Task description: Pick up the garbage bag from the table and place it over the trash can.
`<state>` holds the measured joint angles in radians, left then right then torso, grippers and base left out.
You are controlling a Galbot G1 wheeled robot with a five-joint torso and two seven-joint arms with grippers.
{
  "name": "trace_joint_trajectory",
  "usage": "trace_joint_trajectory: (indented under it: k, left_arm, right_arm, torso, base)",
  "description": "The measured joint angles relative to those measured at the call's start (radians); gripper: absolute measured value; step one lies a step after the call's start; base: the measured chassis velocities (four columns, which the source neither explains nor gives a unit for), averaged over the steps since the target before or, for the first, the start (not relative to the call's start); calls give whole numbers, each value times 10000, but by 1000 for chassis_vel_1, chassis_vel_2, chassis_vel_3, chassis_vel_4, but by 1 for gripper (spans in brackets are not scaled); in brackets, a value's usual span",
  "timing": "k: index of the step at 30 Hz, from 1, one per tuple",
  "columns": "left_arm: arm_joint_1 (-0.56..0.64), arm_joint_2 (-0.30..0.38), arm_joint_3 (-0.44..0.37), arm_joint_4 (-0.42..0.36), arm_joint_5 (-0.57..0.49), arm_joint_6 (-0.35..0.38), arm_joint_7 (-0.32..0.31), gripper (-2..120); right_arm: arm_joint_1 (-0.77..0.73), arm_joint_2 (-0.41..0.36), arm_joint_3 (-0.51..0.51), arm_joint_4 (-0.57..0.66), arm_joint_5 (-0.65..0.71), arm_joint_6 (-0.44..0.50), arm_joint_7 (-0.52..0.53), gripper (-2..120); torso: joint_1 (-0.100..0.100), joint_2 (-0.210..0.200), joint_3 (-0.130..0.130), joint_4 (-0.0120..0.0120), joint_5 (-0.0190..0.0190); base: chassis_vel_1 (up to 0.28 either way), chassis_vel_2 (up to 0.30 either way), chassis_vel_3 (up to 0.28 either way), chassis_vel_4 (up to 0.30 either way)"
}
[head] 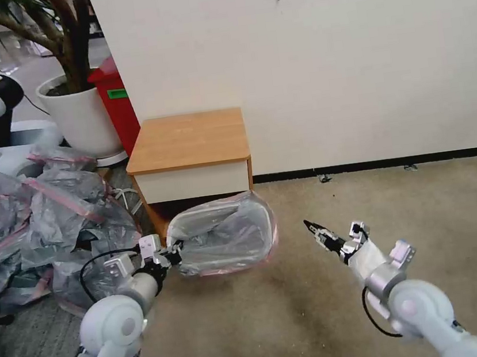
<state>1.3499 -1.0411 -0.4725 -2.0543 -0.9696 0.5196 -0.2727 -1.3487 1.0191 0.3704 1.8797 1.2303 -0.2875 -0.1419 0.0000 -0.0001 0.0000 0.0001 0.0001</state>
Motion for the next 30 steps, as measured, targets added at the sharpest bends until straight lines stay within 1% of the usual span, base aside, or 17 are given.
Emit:
trace_joint_trajectory:
  k: [1,4,5,7,9,10,13,14,15,18,22,28,30]
  left_arm:
    - [0,0,0,0,0,0,0,3]
    - [72,131,-71,-19,-2,0,48,3]
    - [72,131,-71,-19,-2,0,48,3]
    - [116,169,-95,-31,-3,0,69,3]
    - [143,195,-106,-35,9,-4,81,3]
    - [143,195,-106,-35,9,-4,81,3]
    - [175,219,-106,-35,31,-10,87,3]
    - [191,221,-100,-35,42,-14,90,3]
    - [191,221,-100,-35,42,-14,90,3]
    - [262,221,-67,-37,91,-19,116,3]
    - [368,213,-57,-57,223,-29,170,3]
    - [517,214,-50,-71,411,-41,305,3]
    - [577,213,-49,-110,434,-50,324,3]
  right_arm:
    - [0,0,0,0,0,0,0,55]
    - [105,-86,61,-67,-34,-914,-938,71]
    - [105,-86,61,-67,-34,-914,-938,71]
    - [181,-188,46,-87,-142,-1306,-1441,81]
    - [308,-312,-35,-87,-150,-1476,-1657,89]
    - [308,-312,-35,-87,-150,-1476,-1657,89]
    - [519,-510,-151,-82,-64,-1566,-1892,102]
    - [575,-563,-205,-69,-35,-1589,-1910,103]
    - [575,-563,-205,-69,-35,-1589,-1910,103]
    - [752,-633,-461,-10,17,-1650,-1874,110]
    - [896,-606,-780,63,84,-1778,-1659,112]
    - [1149,-528,-1145,69,109,-1940,-1354,112]
    - [1270,-538,-1289,8,106,-2001,-1237,111]
  torso:
    - [0,0,0,0,0]
    - [0,0,0,0,0]
    - [0,0,0,0,0]
    - [0,0,0,-1,-2]
    - [0,0,0,-1,-1]
    - [0,0,0,-1,-1]
    - [0,0,0,-1,-2]
    - [0,1,0,-1,-1]
    - [0,1,0,-1,-1]
    - [0,0,0,-1,-2]
    - [0,0,0,-2,-1]
    - [0,0,0,0,-1]
    - [0,1,0,-1,-1]
  base:
    - [0,0,0,0]
    - [0,0,0,0]
    - [0,0,0,0]
    - [0,0,0,0]
    - [0,0,0,0]
    - [0,0,0,0]
    - [0,0,0,0]
    - [0,0,0,0]
    - [0,0,0,0]
    - [0,0,0,0]
    - [0,0,0,0]
    - [0,0,0,0]
    - [0,0,0,0]
